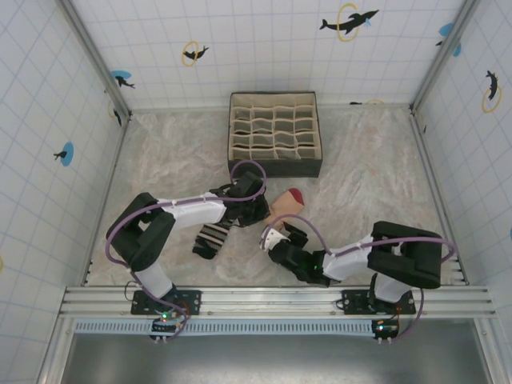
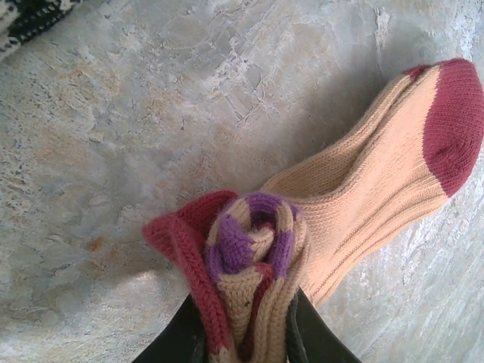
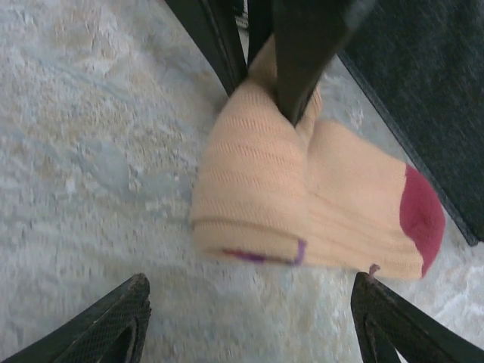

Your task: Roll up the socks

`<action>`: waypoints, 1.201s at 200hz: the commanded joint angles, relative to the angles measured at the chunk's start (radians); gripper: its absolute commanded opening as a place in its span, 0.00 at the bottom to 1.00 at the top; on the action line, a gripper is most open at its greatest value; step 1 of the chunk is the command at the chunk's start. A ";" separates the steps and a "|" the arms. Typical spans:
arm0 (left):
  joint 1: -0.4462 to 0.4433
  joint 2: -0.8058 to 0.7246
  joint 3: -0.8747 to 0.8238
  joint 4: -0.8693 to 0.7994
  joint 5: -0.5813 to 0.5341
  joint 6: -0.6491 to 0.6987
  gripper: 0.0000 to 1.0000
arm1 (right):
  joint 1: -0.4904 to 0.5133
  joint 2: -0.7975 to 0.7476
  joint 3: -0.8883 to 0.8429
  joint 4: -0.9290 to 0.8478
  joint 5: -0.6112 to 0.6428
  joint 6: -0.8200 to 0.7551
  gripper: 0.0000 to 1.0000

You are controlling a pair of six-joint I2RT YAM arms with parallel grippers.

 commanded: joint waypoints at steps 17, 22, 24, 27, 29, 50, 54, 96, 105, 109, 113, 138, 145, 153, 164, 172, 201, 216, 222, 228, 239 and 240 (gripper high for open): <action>0.004 0.023 0.012 -0.043 0.032 -0.016 0.00 | -0.014 0.097 0.056 0.092 0.026 -0.053 0.66; 0.004 0.021 0.010 -0.042 0.031 -0.016 0.00 | -0.021 0.105 0.057 0.093 0.019 -0.048 0.64; 0.004 0.020 0.009 -0.042 0.031 -0.017 0.00 | -0.023 0.109 0.057 0.093 0.015 -0.045 0.64; 0.004 0.018 0.007 -0.040 0.031 -0.017 0.00 | -0.029 0.112 0.058 0.092 0.011 -0.042 0.62; 0.004 0.018 0.007 -0.041 0.031 -0.018 0.00 | -0.030 0.115 0.058 0.090 0.009 -0.040 0.62; 0.004 0.012 0.005 -0.041 0.032 -0.018 0.00 | -0.056 0.126 0.053 0.079 -0.027 -0.015 0.42; 0.004 0.012 0.006 -0.040 0.032 -0.017 0.00 | -0.059 0.126 0.052 0.075 -0.033 -0.009 0.38; 0.007 0.007 0.010 -0.042 0.032 -0.023 0.07 | -0.105 0.104 0.030 0.014 -0.137 0.069 0.04; 0.008 0.004 0.013 -0.042 0.030 -0.024 0.14 | -0.118 0.096 0.022 -0.004 -0.170 0.088 0.02; 0.010 0.002 0.014 -0.042 0.030 -0.025 0.20 | -0.122 0.091 0.019 -0.012 -0.180 0.096 0.01; 0.011 -0.001 0.016 -0.042 0.028 -0.025 0.25 | -0.127 0.087 0.015 -0.020 -0.190 0.105 0.00; 0.019 -0.020 0.017 -0.039 0.010 -0.022 0.48 | -0.164 0.064 -0.010 -0.057 -0.282 0.158 0.00; 0.021 -0.025 0.016 -0.035 0.009 -0.023 0.53 | -0.174 0.060 -0.017 -0.061 -0.308 0.174 0.00; 0.026 -0.032 0.016 -0.031 0.007 -0.020 0.61 | -0.189 0.056 -0.027 -0.061 -0.332 0.191 0.00; 0.030 -0.042 0.016 -0.020 0.003 -0.014 0.72 | -0.205 0.050 -0.039 -0.059 -0.364 0.210 0.00; 0.035 -0.051 0.014 -0.004 0.005 -0.010 0.79 | -0.220 0.044 -0.045 -0.057 -0.395 0.225 0.00; 0.042 -0.094 0.003 0.047 0.003 0.001 0.89 | -0.276 0.032 -0.054 -0.070 -0.509 0.264 0.00; 0.044 -0.116 -0.010 0.065 -0.010 0.003 0.91 | -0.308 0.036 -0.051 -0.088 -0.570 0.281 0.00; 0.044 -0.127 -0.016 0.074 -0.014 0.003 0.91 | -0.322 0.037 -0.052 -0.092 -0.593 0.291 0.00; 0.044 -0.135 -0.026 0.083 -0.018 0.003 0.91 | -0.335 0.038 -0.054 -0.095 -0.620 0.300 0.00; 0.044 -0.148 -0.039 0.096 -0.024 0.009 0.91 | -0.361 0.040 -0.054 -0.102 -0.672 0.315 0.00; 0.044 -0.149 -0.039 0.097 -0.024 0.011 0.91 | -0.363 0.040 -0.054 -0.104 -0.676 0.316 0.00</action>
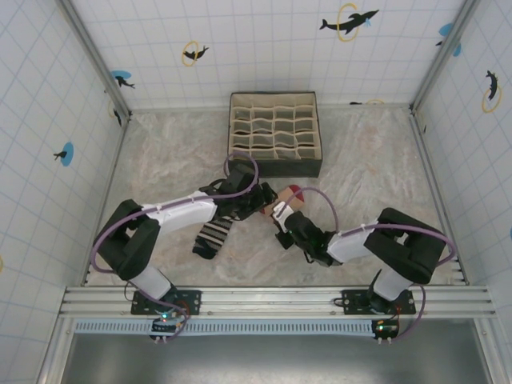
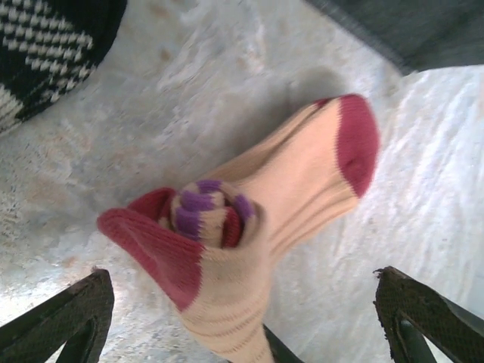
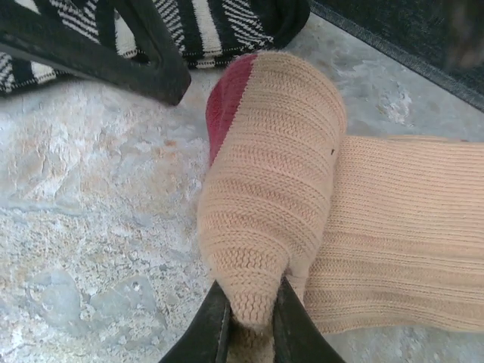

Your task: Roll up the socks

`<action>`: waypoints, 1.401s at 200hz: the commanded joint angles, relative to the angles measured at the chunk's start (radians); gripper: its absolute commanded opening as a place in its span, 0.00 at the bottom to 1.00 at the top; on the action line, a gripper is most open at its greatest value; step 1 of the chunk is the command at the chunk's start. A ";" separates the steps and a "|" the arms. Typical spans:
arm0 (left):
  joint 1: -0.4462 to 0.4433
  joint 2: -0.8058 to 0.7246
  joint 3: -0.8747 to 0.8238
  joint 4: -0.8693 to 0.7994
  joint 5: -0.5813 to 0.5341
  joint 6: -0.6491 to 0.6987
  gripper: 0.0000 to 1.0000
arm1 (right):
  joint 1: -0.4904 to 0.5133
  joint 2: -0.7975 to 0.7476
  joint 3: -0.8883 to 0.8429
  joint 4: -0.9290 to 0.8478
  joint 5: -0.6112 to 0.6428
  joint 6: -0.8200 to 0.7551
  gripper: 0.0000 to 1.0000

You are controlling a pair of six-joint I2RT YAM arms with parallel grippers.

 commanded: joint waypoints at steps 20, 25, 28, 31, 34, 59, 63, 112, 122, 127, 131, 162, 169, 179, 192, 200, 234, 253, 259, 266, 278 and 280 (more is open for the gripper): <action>0.004 -0.051 -0.051 0.050 -0.031 0.045 0.91 | -0.096 0.042 -0.041 -0.219 -0.266 0.104 0.00; 0.004 -0.051 -0.060 0.051 -0.030 0.047 0.90 | -0.110 0.043 -0.041 -0.218 -0.295 0.117 0.00; 0.004 -0.051 -0.064 0.053 -0.029 0.047 0.90 | -0.122 0.043 -0.041 -0.219 -0.313 0.125 0.00; 0.004 -0.050 -0.069 0.057 -0.027 0.048 0.89 | -0.133 0.045 -0.040 -0.221 -0.331 0.134 0.00; 0.004 -0.051 -0.073 0.060 -0.027 0.049 0.88 | -0.142 0.046 -0.039 -0.222 -0.349 0.143 0.00; 0.004 -0.034 -0.098 0.076 -0.021 0.052 0.82 | -0.222 0.050 -0.030 -0.223 -0.493 0.234 0.00; 0.004 -0.029 -0.098 0.079 -0.021 0.054 0.81 | -0.234 0.050 -0.029 -0.221 -0.517 0.251 0.00; 0.004 0.040 -0.084 0.132 -0.003 0.066 0.75 | -0.330 0.098 -0.005 -0.200 -0.691 0.481 0.00; 0.004 0.056 -0.081 0.153 0.006 0.060 0.75 | -0.338 0.116 0.002 -0.202 -0.700 0.534 0.00; 0.004 0.062 -0.080 0.167 0.010 0.055 0.74 | -0.341 0.125 0.001 -0.198 -0.703 0.560 0.00; 0.004 0.068 -0.080 0.176 0.015 0.049 0.74 | -0.342 0.129 -0.003 -0.188 -0.704 0.589 0.00; 0.004 0.098 -0.082 0.202 0.006 0.025 0.72 | -0.354 0.144 -0.035 -0.111 -0.729 0.738 0.00; 0.004 0.102 -0.084 0.206 0.000 0.021 0.71 | -0.359 0.147 -0.041 -0.101 -0.732 0.767 0.00; 0.004 0.111 -0.084 0.209 -0.009 0.020 0.70 | -0.370 0.153 -0.048 -0.088 -0.743 0.800 0.00; 0.004 0.127 -0.080 0.215 -0.014 0.019 0.69 | -0.382 0.164 -0.057 -0.060 -0.764 0.836 0.00; 0.004 0.138 -0.077 0.219 -0.016 0.018 0.68 | -0.387 0.168 -0.062 -0.046 -0.770 0.848 0.00; 0.004 0.188 -0.071 0.243 -0.021 0.010 0.61 | -0.396 0.176 -0.070 -0.026 -0.778 0.869 0.00; 0.004 0.205 -0.071 0.255 -0.022 0.002 0.51 | -0.398 0.178 -0.068 -0.021 -0.781 0.875 0.01; 0.004 0.207 -0.070 0.254 -0.021 0.000 0.48 | -0.400 0.176 -0.069 -0.024 -0.779 0.874 0.04; 0.004 0.211 -0.068 0.248 -0.024 0.000 0.43 | -0.403 0.172 -0.067 -0.028 -0.774 0.872 0.09; 0.004 0.213 -0.057 0.217 -0.036 0.004 0.36 | -0.403 0.153 -0.060 -0.054 -0.760 0.848 0.18; 0.004 0.212 -0.054 0.208 -0.039 0.004 0.35 | -0.403 0.147 -0.058 -0.061 -0.756 0.841 0.20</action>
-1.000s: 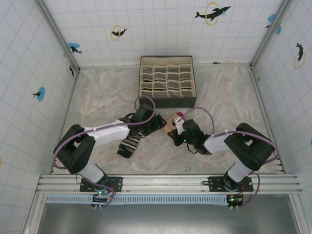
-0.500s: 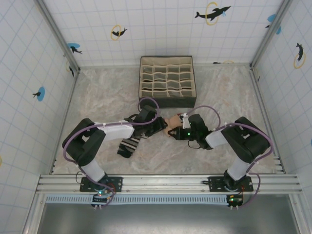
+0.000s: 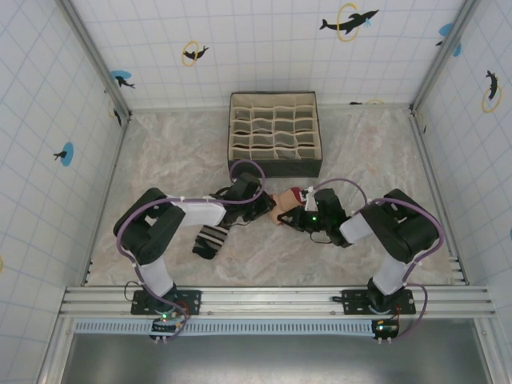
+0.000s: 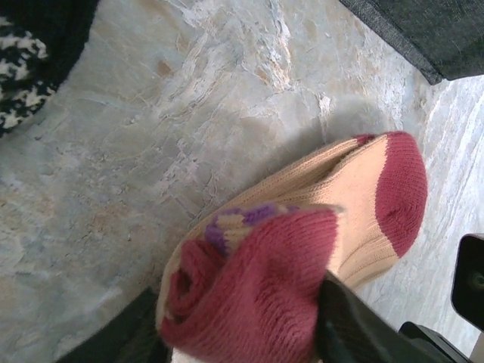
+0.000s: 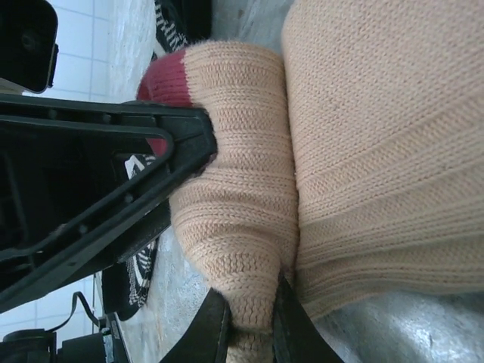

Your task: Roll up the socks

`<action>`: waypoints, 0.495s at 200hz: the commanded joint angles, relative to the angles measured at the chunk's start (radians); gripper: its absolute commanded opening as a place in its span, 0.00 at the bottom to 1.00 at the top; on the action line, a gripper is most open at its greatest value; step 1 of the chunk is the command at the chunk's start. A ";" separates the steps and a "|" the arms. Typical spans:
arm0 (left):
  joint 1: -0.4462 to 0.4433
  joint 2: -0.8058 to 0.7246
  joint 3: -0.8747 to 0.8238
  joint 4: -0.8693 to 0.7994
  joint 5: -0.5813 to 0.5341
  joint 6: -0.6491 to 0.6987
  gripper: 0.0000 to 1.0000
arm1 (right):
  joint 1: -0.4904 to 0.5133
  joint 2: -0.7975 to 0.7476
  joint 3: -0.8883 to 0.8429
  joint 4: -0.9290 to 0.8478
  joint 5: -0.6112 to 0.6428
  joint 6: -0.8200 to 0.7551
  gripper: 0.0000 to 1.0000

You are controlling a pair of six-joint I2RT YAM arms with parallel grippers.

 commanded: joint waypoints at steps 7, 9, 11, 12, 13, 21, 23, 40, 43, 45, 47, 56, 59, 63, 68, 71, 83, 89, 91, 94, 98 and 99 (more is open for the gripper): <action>0.005 0.032 0.030 -0.105 -0.049 0.003 0.31 | -0.002 -0.003 -0.032 -0.271 0.053 -0.035 0.26; 0.005 0.032 0.032 -0.112 -0.051 0.005 0.31 | -0.002 -0.011 -0.030 -0.283 0.059 -0.043 0.29; 0.005 0.032 0.035 -0.121 -0.051 0.007 0.29 | 0.000 -0.021 -0.027 -0.291 0.066 -0.054 0.31; 0.005 0.032 0.036 -0.125 -0.053 0.009 0.28 | 0.000 -0.027 -0.026 -0.297 0.069 -0.059 0.32; 0.005 0.032 0.039 -0.129 -0.053 0.010 0.27 | 0.001 -0.032 -0.024 -0.303 0.073 -0.063 0.33; 0.006 0.032 0.056 -0.170 -0.059 0.018 0.20 | 0.008 -0.072 -0.008 -0.349 0.098 -0.107 0.39; 0.007 0.033 0.060 -0.179 -0.059 0.022 0.18 | 0.009 -0.082 -0.003 -0.362 0.103 -0.119 0.42; 0.010 0.028 0.084 -0.234 -0.054 0.034 0.07 | 0.041 -0.168 0.048 -0.475 0.186 -0.233 0.58; 0.010 0.025 0.087 -0.240 -0.054 0.035 0.05 | 0.050 -0.183 0.056 -0.500 0.207 -0.253 0.59; 0.010 0.023 0.089 -0.245 -0.053 0.035 0.04 | 0.055 -0.193 0.061 -0.513 0.220 -0.266 0.59; 0.011 0.022 0.089 -0.249 -0.051 0.036 0.03 | 0.059 -0.203 0.067 -0.527 0.232 -0.279 0.59; 0.012 0.014 0.091 -0.261 -0.043 0.037 0.00 | 0.088 -0.243 0.091 -0.579 0.288 -0.337 0.60; 0.013 0.011 0.092 -0.264 -0.038 0.037 0.00 | 0.098 -0.256 0.096 -0.591 0.304 -0.354 0.60; 0.014 0.008 0.093 -0.269 -0.034 0.039 0.00 | 0.116 -0.275 0.104 -0.613 0.348 -0.376 0.61; 0.014 0.006 0.095 -0.278 -0.030 0.039 0.00 | 0.139 -0.297 0.111 -0.635 0.401 -0.404 0.61; 0.014 0.005 0.097 -0.284 -0.028 0.040 0.00 | 0.155 -0.311 0.114 -0.646 0.434 -0.421 0.63; 0.016 0.000 0.105 -0.308 -0.019 0.046 0.00 | 0.225 -0.358 0.117 -0.666 0.559 -0.498 0.67; 0.017 -0.002 0.109 -0.319 -0.011 0.052 0.00 | 0.261 -0.375 0.120 -0.674 0.632 -0.531 0.69; 0.017 -0.002 0.112 -0.323 -0.009 0.053 0.00 | 0.272 -0.380 0.119 -0.677 0.653 -0.541 0.70; 0.017 -0.003 0.114 -0.327 -0.008 0.055 0.00 | 0.291 -0.385 0.120 -0.679 0.686 -0.557 0.71; 0.017 -0.004 0.116 -0.333 -0.006 0.058 0.00 | 0.313 -0.391 0.120 -0.680 0.727 -0.577 0.72; 0.017 -0.005 0.117 -0.334 -0.005 0.060 0.00 | 0.318 -0.394 0.120 -0.679 0.737 -0.583 0.72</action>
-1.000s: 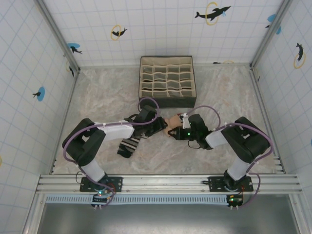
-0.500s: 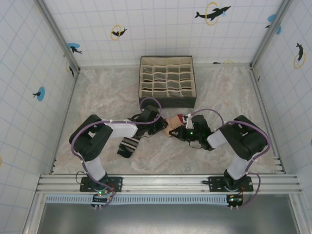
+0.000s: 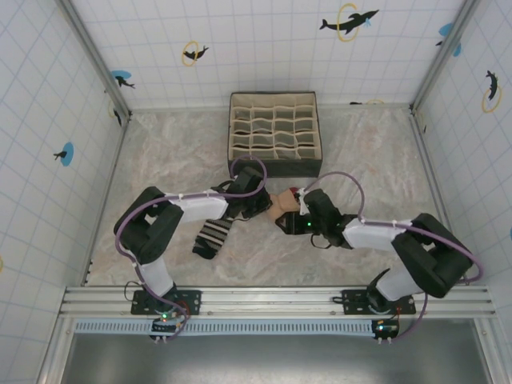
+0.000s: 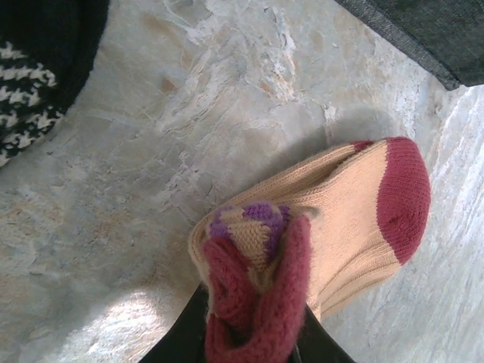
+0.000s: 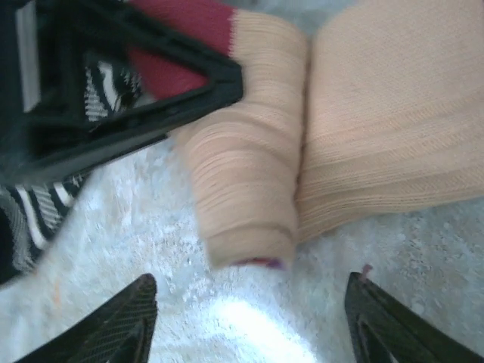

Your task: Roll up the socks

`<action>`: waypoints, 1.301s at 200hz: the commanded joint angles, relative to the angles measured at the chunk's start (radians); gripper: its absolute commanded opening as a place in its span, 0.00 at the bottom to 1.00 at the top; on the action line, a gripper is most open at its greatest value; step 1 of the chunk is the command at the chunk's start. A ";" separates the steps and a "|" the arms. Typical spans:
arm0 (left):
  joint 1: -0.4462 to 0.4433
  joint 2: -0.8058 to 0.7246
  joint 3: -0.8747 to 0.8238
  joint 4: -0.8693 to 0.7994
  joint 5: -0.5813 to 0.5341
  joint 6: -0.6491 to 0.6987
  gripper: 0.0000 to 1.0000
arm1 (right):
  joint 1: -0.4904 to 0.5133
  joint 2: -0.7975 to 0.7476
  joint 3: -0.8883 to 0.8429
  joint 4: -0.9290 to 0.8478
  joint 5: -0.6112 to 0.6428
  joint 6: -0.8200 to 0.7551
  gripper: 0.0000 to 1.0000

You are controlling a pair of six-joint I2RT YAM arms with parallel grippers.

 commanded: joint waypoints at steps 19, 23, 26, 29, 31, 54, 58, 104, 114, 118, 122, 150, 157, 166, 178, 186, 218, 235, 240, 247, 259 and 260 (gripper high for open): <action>0.011 -0.015 0.020 -0.176 0.001 0.048 0.00 | 0.197 -0.061 0.032 -0.097 0.467 -0.288 0.75; 0.012 -0.016 0.020 -0.182 0.002 0.049 0.00 | 0.216 -0.057 0.031 -0.088 0.494 -0.307 0.76; 0.013 -0.018 0.019 -0.184 0.002 0.049 0.00 | 0.229 -0.053 0.029 -0.080 0.514 -0.320 0.76; 0.015 -0.019 0.017 -0.186 0.005 0.050 0.00 | 0.241 -0.050 0.029 -0.071 0.534 -0.334 0.76; 0.015 -0.020 0.018 -0.187 0.007 0.051 0.00 | 0.248 -0.046 0.028 -0.066 0.548 -0.341 0.76; 0.024 -0.029 0.014 -0.196 0.024 0.054 0.00 | 0.333 0.018 0.043 -0.001 0.688 -0.427 0.76; 0.025 -0.029 0.015 -0.198 0.027 0.055 0.00 | 0.342 0.031 0.048 0.014 0.712 -0.442 0.76; 0.030 -0.016 0.023 -0.206 0.069 0.062 0.00 | 0.438 0.210 0.109 0.168 0.912 -0.568 0.72; 0.030 -0.016 0.022 -0.205 0.073 0.061 0.00 | 0.440 0.238 0.120 0.191 0.920 -0.581 0.71; 0.030 -0.015 0.022 -0.206 0.075 0.060 0.00 | 0.440 0.249 0.122 0.198 0.920 -0.585 0.71; 0.031 -0.015 0.022 -0.205 0.077 0.060 0.00 | 0.441 0.258 0.127 0.204 0.918 -0.589 0.70; 0.031 -0.012 0.019 -0.206 0.090 0.055 0.00 | 0.422 0.320 0.144 0.219 0.922 -0.576 0.66; 0.030 -0.015 0.017 -0.206 0.090 0.056 0.00 | 0.416 0.331 0.145 0.216 0.919 -0.569 0.63; 0.032 -0.019 0.014 -0.205 0.090 0.056 0.00 | 0.408 0.341 0.138 0.216 0.907 -0.560 0.57; 0.032 -0.025 0.009 -0.206 0.089 0.055 0.00 | 0.397 0.345 0.119 0.223 0.892 -0.547 0.42; 0.035 -0.028 0.006 -0.206 0.090 0.056 0.02 | 0.390 0.343 0.103 0.223 0.879 -0.535 0.33; 0.051 -0.042 0.004 -0.216 0.093 0.056 0.57 | 0.343 0.301 0.041 0.198 0.765 -0.454 0.10; 0.068 -0.051 0.026 -0.256 0.077 0.072 0.67 | 0.304 0.278 0.015 0.179 0.658 -0.422 0.07; 0.073 -0.057 0.030 -0.261 0.074 0.077 0.69 | 0.291 0.275 0.011 0.170 0.627 -0.410 0.06; 0.080 -0.065 0.032 -0.269 0.072 0.082 0.71 | 0.273 0.269 0.004 0.161 0.593 -0.396 0.04; 0.090 -0.082 0.032 -0.268 0.075 0.090 0.75 | 0.242 0.261 -0.007 0.151 0.526 -0.380 0.04; 0.091 -0.084 0.032 -0.267 0.075 0.091 0.75 | 0.239 0.260 -0.007 0.150 0.520 -0.379 0.04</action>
